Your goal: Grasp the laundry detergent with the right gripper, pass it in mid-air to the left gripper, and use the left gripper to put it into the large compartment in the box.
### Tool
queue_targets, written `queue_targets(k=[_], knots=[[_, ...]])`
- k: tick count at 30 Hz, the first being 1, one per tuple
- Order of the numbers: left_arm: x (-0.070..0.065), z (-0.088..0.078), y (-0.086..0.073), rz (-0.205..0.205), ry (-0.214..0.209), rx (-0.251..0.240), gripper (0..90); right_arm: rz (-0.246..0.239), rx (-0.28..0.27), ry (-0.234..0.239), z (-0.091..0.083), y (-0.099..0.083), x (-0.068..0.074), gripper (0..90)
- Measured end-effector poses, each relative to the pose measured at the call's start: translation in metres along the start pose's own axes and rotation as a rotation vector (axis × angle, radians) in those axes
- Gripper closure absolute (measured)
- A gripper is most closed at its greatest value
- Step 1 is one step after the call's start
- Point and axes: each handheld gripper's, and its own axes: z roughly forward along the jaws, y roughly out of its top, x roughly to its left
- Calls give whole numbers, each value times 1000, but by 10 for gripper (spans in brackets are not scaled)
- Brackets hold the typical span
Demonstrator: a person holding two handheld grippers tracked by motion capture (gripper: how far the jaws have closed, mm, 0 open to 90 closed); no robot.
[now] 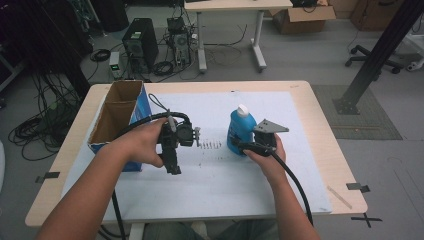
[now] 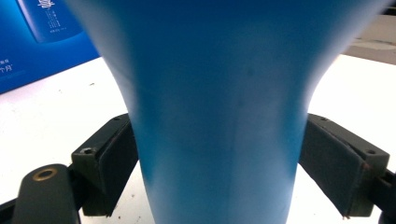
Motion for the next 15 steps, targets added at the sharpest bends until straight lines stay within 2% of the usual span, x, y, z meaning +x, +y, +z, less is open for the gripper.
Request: queue_targets(k=[15], knots=[[0, 0, -1, -2, -1, 0, 2, -3, -24, -4, 1, -2, 3, 240]])
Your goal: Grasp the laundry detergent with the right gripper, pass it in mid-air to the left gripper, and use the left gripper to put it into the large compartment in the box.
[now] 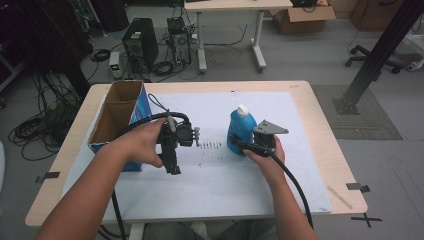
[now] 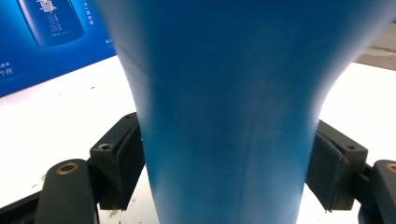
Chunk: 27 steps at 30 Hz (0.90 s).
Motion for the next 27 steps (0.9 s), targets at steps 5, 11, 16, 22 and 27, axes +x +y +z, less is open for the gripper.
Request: queue_targets(k=[5, 11, 16, 22, 27], knots=[[0, 0, 0, 1, 0, 2, 2, -8, -13, -6, 0, -1, 1, 287], [0, 0, 0, -1, 2, -5, 3, -24, -31, -5, 0, -1, 3, 375], [0, 0, -1, -1, 4, -5, 2, -34, -39, -6, 1, -2, 3, 430], [1, 0, 1, 1, 3, -3, 2, -36, -45, 0, 1, -3, 3, 457], [0, -2, 3, 1, 9, -4, 2, -59, -53, 30, -3, 5, 6, 465]])
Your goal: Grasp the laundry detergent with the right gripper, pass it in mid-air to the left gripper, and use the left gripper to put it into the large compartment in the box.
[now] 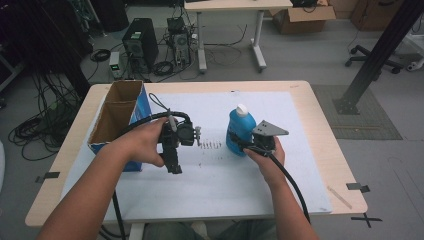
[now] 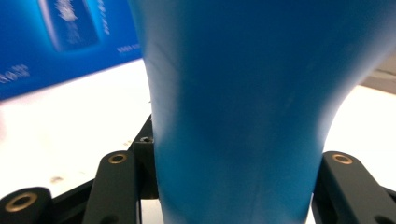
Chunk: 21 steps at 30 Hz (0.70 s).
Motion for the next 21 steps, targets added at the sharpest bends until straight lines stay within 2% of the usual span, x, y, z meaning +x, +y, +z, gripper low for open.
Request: queue_targets(k=[6, 9, 10, 12, 15, 21], knots=[[0, -11, 5, 10, 12, 0, 3, -57, 7, 58, -11, 25, 3, 465], [0, -15, 7, 14, 17, -2, 2, -65, 11, 90, -17, 33, 4, 465], [0, -17, 7, 13, 18, -1, 2, -70, 21, 124, -22, 40, 4, 465], [0, -21, 7, 14, 20, -4, 2, -68, 38, 165, -29, 48, 5, 465], [1, -26, 7, 14, 25, -6, 2, -94, 60, 222, -39, 58, 8, 465], [1, -36, 8, 25, 25, -17, 2, -116, 48, 365, -56, 68, 16, 463]])
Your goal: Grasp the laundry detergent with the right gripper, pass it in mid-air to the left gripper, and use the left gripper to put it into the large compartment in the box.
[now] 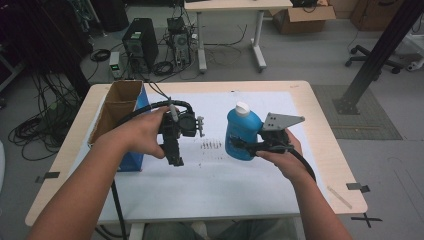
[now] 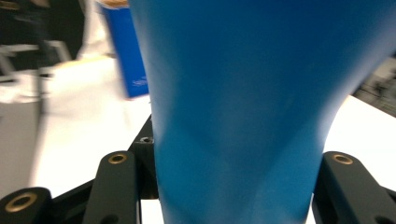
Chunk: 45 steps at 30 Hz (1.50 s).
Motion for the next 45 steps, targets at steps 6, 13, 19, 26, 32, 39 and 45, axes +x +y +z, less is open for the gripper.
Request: queue_targets(k=[6, 13, 19, 26, 32, 39, 45], knots=[[-1, -10, 2, 1, 6, -6, 2, -43, 10, 95, -2, 1, 12, 461], [-6, -26, 5, 8, 2, -20, 2, -91, 44, 177, 11, -8, 23, 462], [-10, -34, 13, 26, 6, -22, 2, -94, 31, 220, 24, -13, 28, 461], [-16, -39, 22, 48, 7, -11, 2, -87, 19, 255, 40, -15, 32, 461], [-18, -39, 28, 64, 3, -6, 2, -85, 27, 263, 49, -15, 34, 460], [-19, -37, 32, 70, -1, 2, 4, -83, 28, 273, 61, -14, 38, 459], [-20, -36, 34, 73, -1, 1, 4, -83, 29, 288, 71, -14, 41, 459]])
